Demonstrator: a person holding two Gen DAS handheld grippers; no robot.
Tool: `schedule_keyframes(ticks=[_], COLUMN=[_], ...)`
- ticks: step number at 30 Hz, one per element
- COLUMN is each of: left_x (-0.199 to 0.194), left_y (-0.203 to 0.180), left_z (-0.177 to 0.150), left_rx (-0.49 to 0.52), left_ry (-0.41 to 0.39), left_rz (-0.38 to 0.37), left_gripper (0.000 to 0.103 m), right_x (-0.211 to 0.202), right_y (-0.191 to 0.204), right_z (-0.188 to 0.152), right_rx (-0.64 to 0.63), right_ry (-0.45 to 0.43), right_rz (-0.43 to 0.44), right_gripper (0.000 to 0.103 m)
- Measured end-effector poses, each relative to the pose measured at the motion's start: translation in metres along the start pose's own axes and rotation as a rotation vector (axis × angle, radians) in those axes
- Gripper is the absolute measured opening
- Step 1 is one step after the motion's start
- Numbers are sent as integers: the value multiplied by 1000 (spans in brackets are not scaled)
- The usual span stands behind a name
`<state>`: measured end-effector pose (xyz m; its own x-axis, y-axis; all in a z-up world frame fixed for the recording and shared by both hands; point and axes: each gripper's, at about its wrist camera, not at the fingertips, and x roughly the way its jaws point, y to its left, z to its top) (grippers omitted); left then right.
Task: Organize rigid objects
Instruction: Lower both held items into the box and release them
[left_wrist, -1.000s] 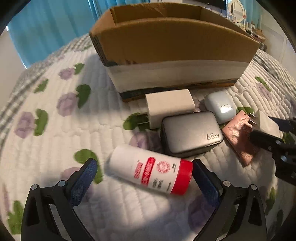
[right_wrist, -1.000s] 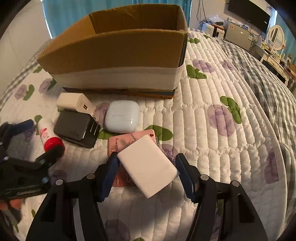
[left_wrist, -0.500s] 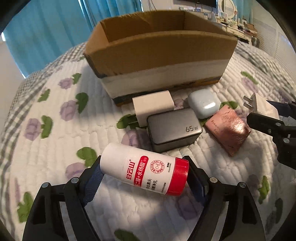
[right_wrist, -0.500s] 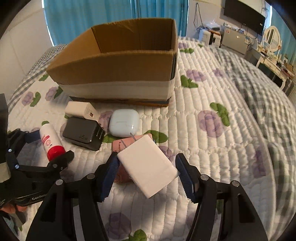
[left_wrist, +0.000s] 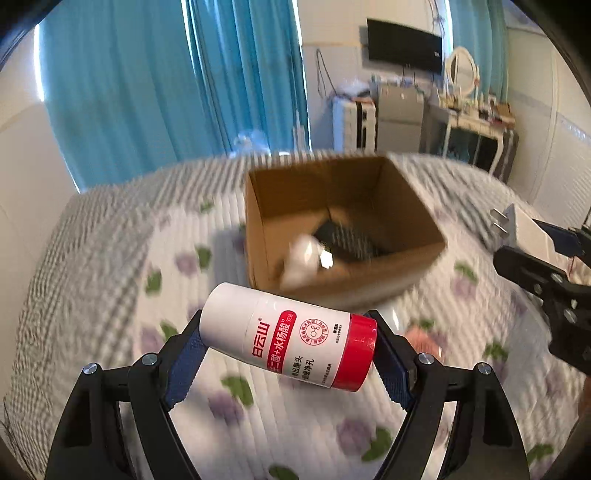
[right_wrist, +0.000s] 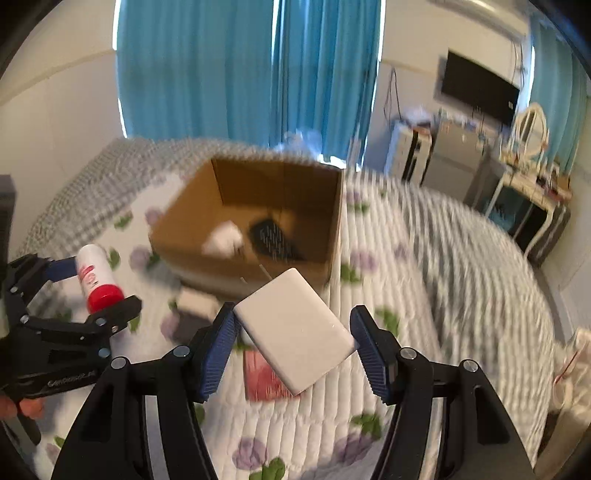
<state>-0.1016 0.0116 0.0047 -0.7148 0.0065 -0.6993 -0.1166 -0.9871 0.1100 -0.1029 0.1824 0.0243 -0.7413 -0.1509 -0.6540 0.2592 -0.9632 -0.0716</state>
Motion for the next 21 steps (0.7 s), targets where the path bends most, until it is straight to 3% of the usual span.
schedule_keyframes(ticks=[6,11,21], left_x=[13,51,153], left_y=[6,7,-16], left_z=[64,98,96], left_rx=[15,-19,22], left_ry=[-71,-67,40], left_rz=[37,-2,20], left_gripper=[83,83,83], right_x=[-5,22,107], right_y=[-5,-11,-29], right_z=[59,92,103], right_rx=[4,16,23], right_ry=[-95,-128,-80], right_rz=[9,15,20], right_gripper=[62,62,62])
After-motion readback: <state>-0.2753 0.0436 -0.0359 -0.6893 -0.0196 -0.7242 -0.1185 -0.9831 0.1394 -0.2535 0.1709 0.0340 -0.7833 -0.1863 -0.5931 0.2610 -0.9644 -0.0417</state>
